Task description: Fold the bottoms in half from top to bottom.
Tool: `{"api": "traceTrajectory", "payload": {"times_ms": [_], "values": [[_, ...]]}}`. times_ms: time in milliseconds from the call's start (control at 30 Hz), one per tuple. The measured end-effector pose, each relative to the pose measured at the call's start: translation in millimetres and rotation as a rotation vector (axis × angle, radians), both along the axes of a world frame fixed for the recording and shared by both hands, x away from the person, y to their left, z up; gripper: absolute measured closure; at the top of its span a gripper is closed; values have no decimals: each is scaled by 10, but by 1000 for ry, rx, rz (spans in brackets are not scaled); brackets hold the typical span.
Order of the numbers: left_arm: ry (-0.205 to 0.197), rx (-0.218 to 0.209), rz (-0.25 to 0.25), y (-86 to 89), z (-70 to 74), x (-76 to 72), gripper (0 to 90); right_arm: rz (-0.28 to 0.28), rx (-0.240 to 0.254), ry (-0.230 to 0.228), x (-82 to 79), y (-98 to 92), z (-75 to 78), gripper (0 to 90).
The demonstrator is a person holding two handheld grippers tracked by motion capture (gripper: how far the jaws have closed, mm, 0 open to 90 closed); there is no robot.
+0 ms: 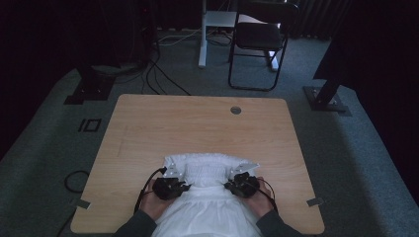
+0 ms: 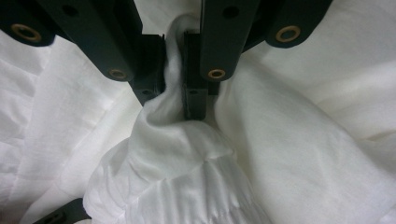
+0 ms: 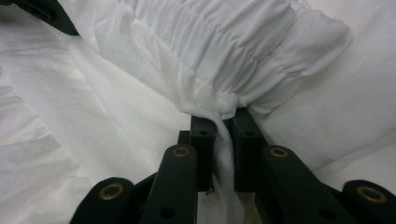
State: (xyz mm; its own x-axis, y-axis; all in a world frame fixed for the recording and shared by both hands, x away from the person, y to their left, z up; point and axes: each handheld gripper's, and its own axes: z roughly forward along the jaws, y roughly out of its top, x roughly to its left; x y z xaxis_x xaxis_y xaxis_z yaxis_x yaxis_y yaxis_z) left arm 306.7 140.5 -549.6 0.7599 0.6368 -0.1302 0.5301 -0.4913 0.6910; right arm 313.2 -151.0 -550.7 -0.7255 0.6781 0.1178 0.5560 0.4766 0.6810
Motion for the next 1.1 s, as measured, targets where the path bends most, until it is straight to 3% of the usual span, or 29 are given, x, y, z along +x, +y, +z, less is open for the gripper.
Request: {"api": "traceTrajectory", "payload": {"times_ms": [300,467,600,900,1100], "values": [[-9,15,19,-83,19,342,819,-40,-8,-7,288,-25,12,814],[-19,62,22,-148,58,582,817,-54,-19,-5,510,-35,29,814],[-37,96,48,-210,82,780,817,-70,-44,-11,755,-14,50,814],[-52,125,103,-253,108,1136,814,-88,-69,7,1303,44,96,813],[-57,115,148,-268,107,1356,814,-116,-71,19,1599,81,114,812]]}}
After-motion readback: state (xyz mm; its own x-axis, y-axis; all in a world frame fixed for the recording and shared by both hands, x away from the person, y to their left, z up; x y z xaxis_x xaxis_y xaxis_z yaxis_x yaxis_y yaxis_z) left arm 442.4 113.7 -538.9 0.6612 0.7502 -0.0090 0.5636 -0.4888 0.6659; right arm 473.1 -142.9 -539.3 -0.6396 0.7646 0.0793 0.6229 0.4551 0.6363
